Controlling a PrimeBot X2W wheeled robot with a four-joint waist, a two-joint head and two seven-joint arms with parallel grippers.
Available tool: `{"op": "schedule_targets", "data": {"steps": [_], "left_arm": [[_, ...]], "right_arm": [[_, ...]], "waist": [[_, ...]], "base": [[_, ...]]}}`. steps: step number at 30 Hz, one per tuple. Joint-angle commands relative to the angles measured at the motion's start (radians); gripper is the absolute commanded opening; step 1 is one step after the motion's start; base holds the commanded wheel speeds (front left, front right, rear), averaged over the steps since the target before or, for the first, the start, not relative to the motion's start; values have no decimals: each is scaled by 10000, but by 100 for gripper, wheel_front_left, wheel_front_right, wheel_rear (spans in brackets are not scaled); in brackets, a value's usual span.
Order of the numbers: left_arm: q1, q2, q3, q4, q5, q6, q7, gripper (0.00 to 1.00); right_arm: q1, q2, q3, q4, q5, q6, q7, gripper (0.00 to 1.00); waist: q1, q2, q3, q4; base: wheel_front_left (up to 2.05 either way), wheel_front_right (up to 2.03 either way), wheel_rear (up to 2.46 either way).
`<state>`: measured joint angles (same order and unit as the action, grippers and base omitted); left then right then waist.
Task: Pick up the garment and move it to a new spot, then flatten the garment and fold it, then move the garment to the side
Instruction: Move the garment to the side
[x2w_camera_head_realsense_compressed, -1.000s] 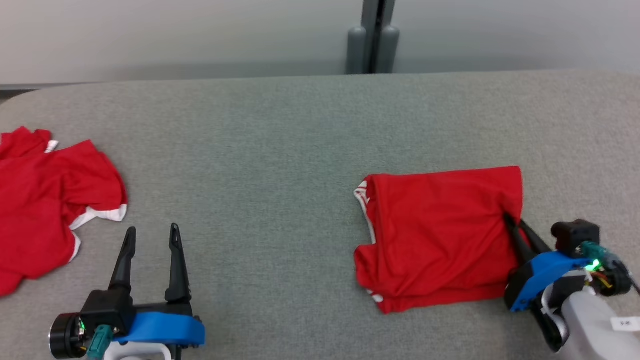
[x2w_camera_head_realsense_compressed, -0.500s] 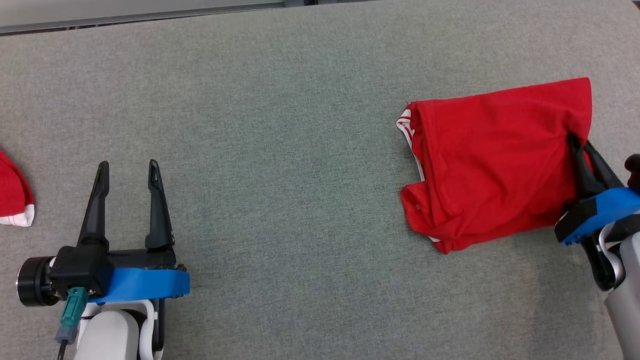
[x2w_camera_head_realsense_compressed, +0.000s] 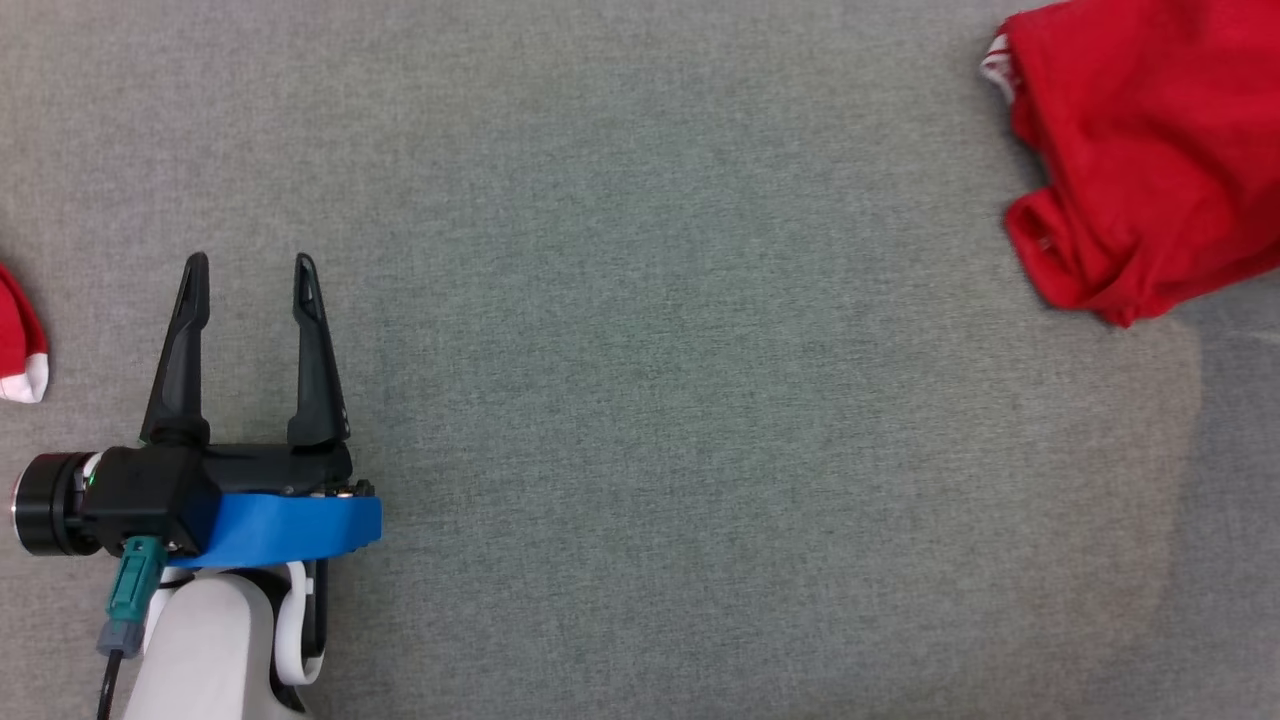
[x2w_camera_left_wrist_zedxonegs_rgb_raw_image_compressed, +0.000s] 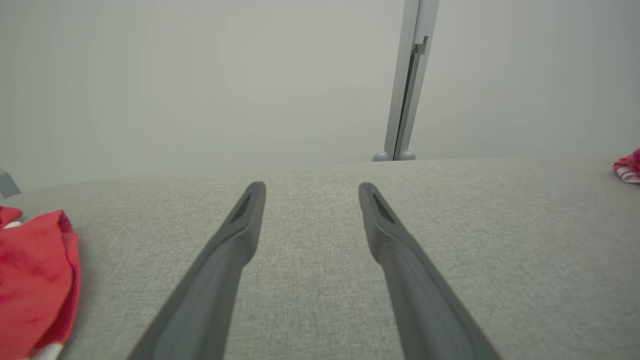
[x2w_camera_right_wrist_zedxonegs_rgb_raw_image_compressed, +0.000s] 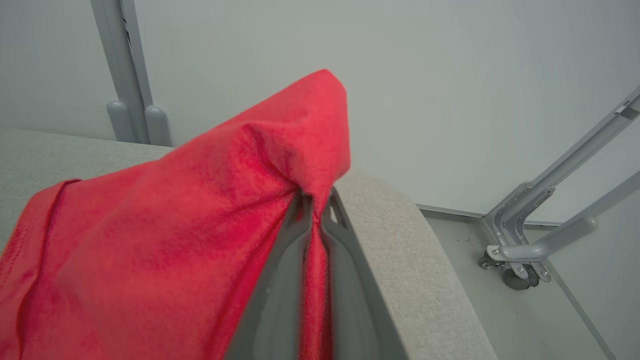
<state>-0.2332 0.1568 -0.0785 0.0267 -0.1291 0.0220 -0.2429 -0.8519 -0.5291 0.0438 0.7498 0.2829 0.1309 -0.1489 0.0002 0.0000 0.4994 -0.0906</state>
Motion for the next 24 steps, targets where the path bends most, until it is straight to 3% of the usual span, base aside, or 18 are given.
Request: {"op": "schedule_targets", "data": {"steps": [1, 10, 14, 15, 16, 17, 24], "left_arm": [[-269, 36, -29, -80, 84, 48, 15, 100], [-500, 30, -139, -202, 17, 97, -39, 100], [-562, 96, -108, -260, -6, 140, -21, 100], [-573, 107, -96, -283, -13, 142, -19, 100], [-575, 112, -100, -305, -9, 165, -20, 100], [-585, 112, -112, -302, 4, 178, -21, 100], [-423, 141, -86, -128, -100, 241, -48, 100]], "right_arm": [[-420, -347, -114, 296, 0, -2, 91, 0], [-1890, -1673, -584, 2105, -265, -2, 372, 0], [-2231, -1796, -534, 2727, -431, -1, 391, 0], [-2347, -1827, -609, 2907, -462, -2, 398, 13], [-2421, -1819, -726, 3170, -463, -2, 498, 48], [-2447, -1771, -772, 3446, -517, -2, 622, 100], [-2577, -1452, -895, 4039, -1003, -2, -441, 100]], "waist": [[-2, 0, 342, 291], [-2, 0, 834, 785], [-2, 0, 964, 870], [-2, 0, 992, 863], [-2, 0, 1012, 858], [-2, 0, 1007, 865], [-2, 0, 640, 815]], "base": [[0, 0, 0], [0, 0, 0], [0, 0, 0], [0, 0, 0], [0, 0, 0], [0, 0, 0], [0, 0, 0]]}}
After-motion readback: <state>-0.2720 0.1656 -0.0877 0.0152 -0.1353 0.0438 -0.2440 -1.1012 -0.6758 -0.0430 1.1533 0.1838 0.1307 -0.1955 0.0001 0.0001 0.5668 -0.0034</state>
